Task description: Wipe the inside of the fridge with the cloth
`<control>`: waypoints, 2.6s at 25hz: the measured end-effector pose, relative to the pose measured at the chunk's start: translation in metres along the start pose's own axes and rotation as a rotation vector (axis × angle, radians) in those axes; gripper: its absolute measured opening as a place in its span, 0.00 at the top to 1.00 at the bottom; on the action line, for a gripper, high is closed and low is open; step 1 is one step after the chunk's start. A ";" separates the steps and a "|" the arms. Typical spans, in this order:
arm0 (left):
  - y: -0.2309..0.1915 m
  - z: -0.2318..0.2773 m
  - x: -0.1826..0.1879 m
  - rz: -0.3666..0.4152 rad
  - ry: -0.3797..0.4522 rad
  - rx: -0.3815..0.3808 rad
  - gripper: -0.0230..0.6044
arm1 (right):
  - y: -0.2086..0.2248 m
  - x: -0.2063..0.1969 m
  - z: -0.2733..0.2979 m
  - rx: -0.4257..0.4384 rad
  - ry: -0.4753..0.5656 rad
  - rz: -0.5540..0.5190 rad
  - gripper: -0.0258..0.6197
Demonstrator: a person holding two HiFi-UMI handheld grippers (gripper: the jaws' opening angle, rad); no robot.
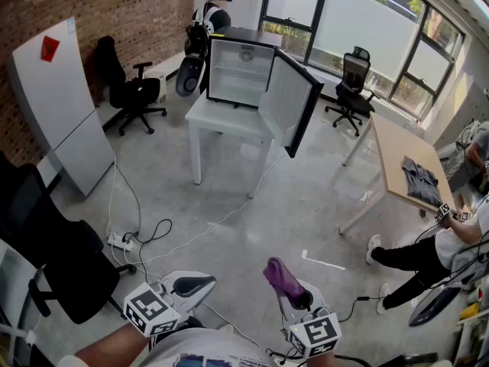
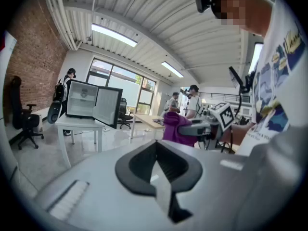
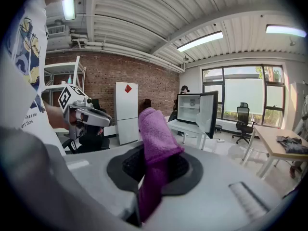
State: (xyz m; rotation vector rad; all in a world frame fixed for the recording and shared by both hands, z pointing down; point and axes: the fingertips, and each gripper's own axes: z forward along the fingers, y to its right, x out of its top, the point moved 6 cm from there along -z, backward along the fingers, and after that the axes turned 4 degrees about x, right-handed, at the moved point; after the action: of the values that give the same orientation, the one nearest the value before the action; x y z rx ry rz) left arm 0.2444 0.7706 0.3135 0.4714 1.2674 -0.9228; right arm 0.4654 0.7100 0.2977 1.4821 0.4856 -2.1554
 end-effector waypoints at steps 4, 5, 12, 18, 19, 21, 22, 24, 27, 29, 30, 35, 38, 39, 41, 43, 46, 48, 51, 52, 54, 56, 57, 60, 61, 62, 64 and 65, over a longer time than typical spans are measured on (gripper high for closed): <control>0.004 0.007 0.004 0.021 0.001 0.001 0.96 | 0.007 -0.004 -0.008 -0.016 0.007 0.011 0.88; 0.004 0.009 0.004 0.019 0.002 0.003 0.96 | 0.008 -0.006 -0.009 -0.018 0.007 0.015 0.88; 0.012 0.016 0.009 0.039 0.010 0.004 0.96 | 0.015 -0.013 -0.019 -0.019 0.005 0.028 0.88; 0.016 0.013 0.008 0.050 0.003 0.015 0.96 | 0.013 -0.016 -0.015 0.014 0.005 0.052 0.87; 0.015 0.012 0.009 0.051 0.000 0.018 0.96 | 0.013 -0.015 -0.014 0.017 0.011 0.051 0.87; 0.013 0.010 0.012 0.055 -0.006 0.025 0.96 | 0.013 -0.013 -0.010 0.023 0.018 0.046 0.87; 0.012 0.009 0.013 0.055 -0.008 0.030 0.96 | 0.012 -0.012 -0.009 0.028 0.019 0.044 0.87; 0.009 0.005 0.014 0.042 -0.011 0.040 0.96 | 0.009 -0.012 -0.005 0.040 0.013 0.044 0.87; -0.002 0.002 0.014 0.024 0.002 0.050 0.96 | 0.008 -0.011 0.009 0.045 0.012 0.044 0.87; -0.011 0.002 0.013 0.023 0.015 0.039 0.96 | 0.010 -0.011 0.018 0.033 0.017 0.055 0.87; -0.016 0.003 0.013 0.022 0.019 0.030 0.96 | 0.011 -0.011 0.024 0.024 0.015 0.068 0.87; -0.055 0.011 0.011 -0.002 0.009 -0.008 0.96 | 0.010 -0.006 0.054 -0.002 -0.031 0.098 0.87; -0.090 0.016 0.022 0.008 0.032 -0.029 0.96 | 0.014 0.014 0.082 -0.017 -0.034 0.073 0.87; -0.102 0.017 0.028 0.012 0.043 -0.033 0.96 | 0.016 0.023 0.092 -0.023 -0.029 0.064 0.87; -0.126 0.017 0.040 0.023 0.059 -0.037 0.96 | 0.022 0.042 0.114 -0.037 -0.016 0.044 0.87; -0.151 0.016 0.050 0.046 0.061 -0.035 0.96 | 0.029 0.060 0.138 -0.051 -0.001 0.031 0.87; -0.192 0.009 0.062 0.084 0.053 -0.023 0.96 | 0.036 0.084 0.178 -0.072 0.024 0.041 0.87; -0.218 0.001 0.069 0.086 0.056 -0.017 0.96 | 0.036 0.099 0.203 -0.082 0.048 0.048 0.87; -0.253 -0.008 0.078 0.089 0.068 -0.004 0.96 | 0.034 0.119 0.238 -0.100 0.070 0.050 0.87; -0.261 -0.011 0.079 0.084 0.069 0.002 0.96 | 0.033 0.124 0.246 -0.099 0.068 0.054 0.87; -0.275 -0.012 0.083 0.075 0.077 0.017 0.96 | 0.035 0.133 0.263 -0.092 0.063 0.052 0.87; -0.291 -0.005 0.091 0.074 0.088 0.026 0.96 | 0.045 0.142 0.283 -0.084 0.057 0.033 0.87; -0.297 0.000 0.095 0.071 0.090 0.024 0.96 | 0.051 0.145 0.294 -0.079 0.051 0.027 0.87; -0.317 0.022 0.106 0.069 0.080 0.011 0.96 | 0.072 0.149 0.327 -0.059 0.037 0.028 0.87; -0.327 0.030 0.109 0.073 0.078 0.013 0.96 | 0.082 0.149 0.338 -0.055 0.035 0.029 0.87; -0.338 0.040 0.111 0.077 0.077 0.018 0.96 | 0.092 0.150 0.350 -0.051 0.035 0.032 0.87; -0.358 0.060 0.117 0.074 0.073 0.027 0.96 | 0.115 0.153 0.372 -0.049 0.040 0.043 0.87; -0.366 0.070 0.122 0.075 0.069 0.029 0.96 | 0.128 0.156 0.382 -0.052 0.046 0.048 0.87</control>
State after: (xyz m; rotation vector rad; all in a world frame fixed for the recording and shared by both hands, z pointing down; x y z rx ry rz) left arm -0.0039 0.4684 0.2819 0.5739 1.2918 -0.8692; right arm 0.1980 0.3711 0.2835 1.5028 0.5129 -2.0608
